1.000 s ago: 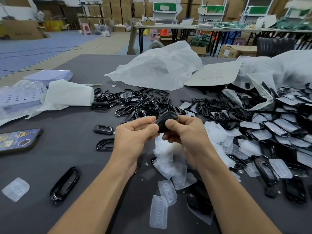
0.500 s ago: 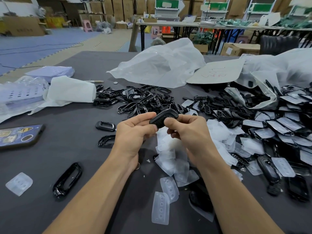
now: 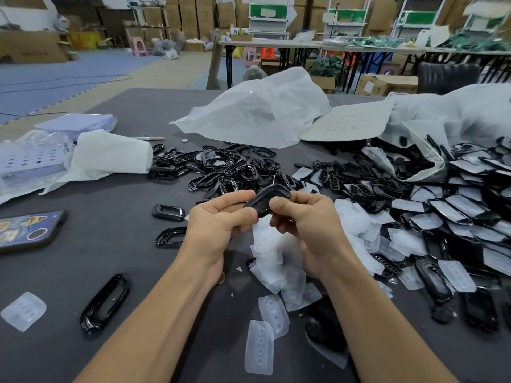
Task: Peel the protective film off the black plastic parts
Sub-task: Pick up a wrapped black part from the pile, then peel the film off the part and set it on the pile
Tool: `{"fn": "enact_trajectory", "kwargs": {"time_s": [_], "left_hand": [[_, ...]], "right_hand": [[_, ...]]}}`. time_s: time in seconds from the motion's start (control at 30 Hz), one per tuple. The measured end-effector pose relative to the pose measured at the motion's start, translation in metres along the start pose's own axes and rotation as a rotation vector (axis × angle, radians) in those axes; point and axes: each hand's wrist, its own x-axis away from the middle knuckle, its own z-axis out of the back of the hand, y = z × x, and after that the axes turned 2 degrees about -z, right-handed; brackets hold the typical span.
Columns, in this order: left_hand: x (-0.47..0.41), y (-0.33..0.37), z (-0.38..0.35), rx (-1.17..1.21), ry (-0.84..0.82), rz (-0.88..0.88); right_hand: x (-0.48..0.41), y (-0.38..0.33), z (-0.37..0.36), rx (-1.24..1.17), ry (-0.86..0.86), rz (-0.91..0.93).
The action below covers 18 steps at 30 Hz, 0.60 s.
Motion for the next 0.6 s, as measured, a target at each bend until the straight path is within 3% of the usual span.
{"fn": "enact_trajectory", "kwargs": {"time_s": [0.13,0.3,0.5,0.6], "left_hand": [[0.0011,0.0024,0.0001,-0.089,-0.025,-0.063],[0.0015,-0.0046,-0.0037,-0.220,0.065,-0.139],[0.0016,-0.0048,-0.0038,-0.275,0.024,-0.149],[0.0004,-0.0018,-0.0014,-0.187,-0.040,-0.067]], "right_hand": [[0.0011,-0.0030,0.0023,-0.134,-0.051,-0.070],[0.0006,-0.0030,0.0047,-0.097,-0.034,-0.033],[-0.0005,0.0013,-0.0008,-0.082,0.020,0.003],[-0.0007,0.0002,0.0001,-0.089,-0.015,-0.018]]}}
